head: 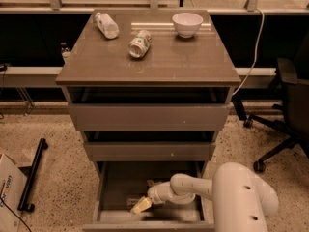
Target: Pick water bottle from bottom drawer and place on counter
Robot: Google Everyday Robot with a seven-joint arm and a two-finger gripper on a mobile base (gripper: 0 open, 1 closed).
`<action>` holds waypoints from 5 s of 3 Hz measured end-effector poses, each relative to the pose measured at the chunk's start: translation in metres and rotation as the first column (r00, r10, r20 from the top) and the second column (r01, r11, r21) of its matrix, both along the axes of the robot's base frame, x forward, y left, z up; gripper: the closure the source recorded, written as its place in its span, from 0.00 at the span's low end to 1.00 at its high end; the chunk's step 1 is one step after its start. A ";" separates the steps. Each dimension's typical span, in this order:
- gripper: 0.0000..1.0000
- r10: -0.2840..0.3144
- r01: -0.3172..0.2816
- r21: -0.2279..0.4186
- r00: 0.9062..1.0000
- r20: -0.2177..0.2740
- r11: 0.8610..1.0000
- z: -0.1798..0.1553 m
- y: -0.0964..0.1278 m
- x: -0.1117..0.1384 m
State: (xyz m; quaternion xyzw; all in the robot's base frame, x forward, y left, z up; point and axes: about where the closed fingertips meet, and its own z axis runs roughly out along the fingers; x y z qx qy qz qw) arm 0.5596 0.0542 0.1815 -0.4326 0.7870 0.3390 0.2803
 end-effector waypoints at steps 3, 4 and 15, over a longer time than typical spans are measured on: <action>0.48 -0.053 0.054 0.000 0.997 -0.058 0.999 -0.047 0.003 0.001; 0.72 -0.047 0.048 0.020 0.998 -0.030 0.999 -0.034 0.003 -0.001; 1.00 0.222 -0.318 0.000 0.661 0.717 0.948 0.408 -0.162 -0.104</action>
Offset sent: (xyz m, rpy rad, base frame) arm 0.0075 0.0011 -0.0579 0.0018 0.0718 -0.0651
